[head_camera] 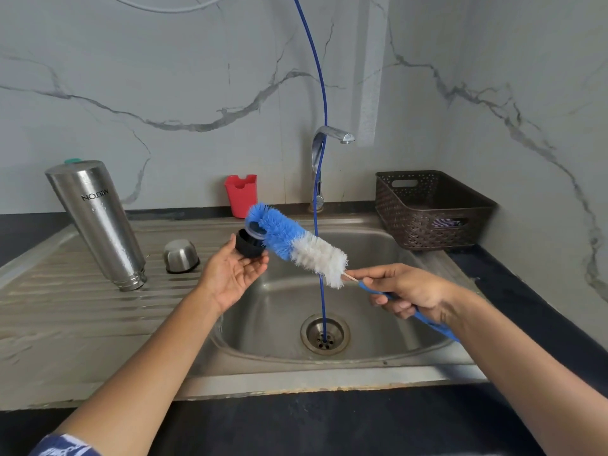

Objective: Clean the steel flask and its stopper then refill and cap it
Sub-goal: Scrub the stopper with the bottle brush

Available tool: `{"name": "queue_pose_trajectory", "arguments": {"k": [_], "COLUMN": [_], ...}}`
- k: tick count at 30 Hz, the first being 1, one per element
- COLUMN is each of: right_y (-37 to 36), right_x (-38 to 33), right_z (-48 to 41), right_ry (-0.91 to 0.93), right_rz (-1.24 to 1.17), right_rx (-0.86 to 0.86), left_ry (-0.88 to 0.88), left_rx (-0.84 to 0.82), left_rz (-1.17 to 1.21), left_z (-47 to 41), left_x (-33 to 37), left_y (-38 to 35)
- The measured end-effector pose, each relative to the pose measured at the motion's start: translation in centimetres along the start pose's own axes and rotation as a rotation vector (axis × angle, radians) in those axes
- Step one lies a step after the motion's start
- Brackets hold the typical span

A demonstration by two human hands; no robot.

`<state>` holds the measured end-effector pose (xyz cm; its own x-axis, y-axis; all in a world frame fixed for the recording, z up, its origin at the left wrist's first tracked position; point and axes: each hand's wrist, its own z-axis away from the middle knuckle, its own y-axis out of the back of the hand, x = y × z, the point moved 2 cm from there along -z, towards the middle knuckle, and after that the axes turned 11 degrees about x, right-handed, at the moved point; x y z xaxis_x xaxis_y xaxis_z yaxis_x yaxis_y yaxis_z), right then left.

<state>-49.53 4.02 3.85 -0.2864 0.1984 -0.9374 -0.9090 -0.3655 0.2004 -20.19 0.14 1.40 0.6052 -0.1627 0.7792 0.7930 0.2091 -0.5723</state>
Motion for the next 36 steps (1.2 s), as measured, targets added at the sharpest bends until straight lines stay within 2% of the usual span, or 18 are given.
{"name": "queue_pose_trajectory", "arguments": {"k": [6,13,18,22,28,31,34,36], "right_y": [1.2,2.0,1.1,2.1,2.2,2.7,2.9,1.8], "right_x": [0.2,0.2,-0.4,-0.4,-1.5,-1.5,-0.7,-0.2], "right_z": [-0.1,0.2,-0.6,0.2,-0.4,0.3,0.8,1.3], "right_ry": [-0.018,-0.027,0.011,0.009,0.041,0.116,0.344,0.502], "right_rz": [0.003,0.021,0.019,0.033,0.070,0.090,0.252,0.409], "right_rx": [-0.026,-0.076,-0.049,-0.096,-0.058,0.097,0.463,0.598], "left_ry": [0.070,0.057,0.063,0.032,0.075,0.026,0.001,-0.014], "left_rx": [-0.016,0.026,-0.013,0.047,-0.017,0.044,0.075,0.075], "left_rz": [-0.044,0.021,-0.093,-0.022,-0.142,-0.067,0.002,0.028], "left_z": [0.3,-0.1,0.5,-0.1,0.7,0.1,-0.2,-0.3], "left_x": [-0.8,0.7,-0.6,0.4,-0.7,-0.1,0.1,0.0], "left_y": [-0.5,0.7,-0.6,0.4,-0.7,0.3,0.9,0.6]}}
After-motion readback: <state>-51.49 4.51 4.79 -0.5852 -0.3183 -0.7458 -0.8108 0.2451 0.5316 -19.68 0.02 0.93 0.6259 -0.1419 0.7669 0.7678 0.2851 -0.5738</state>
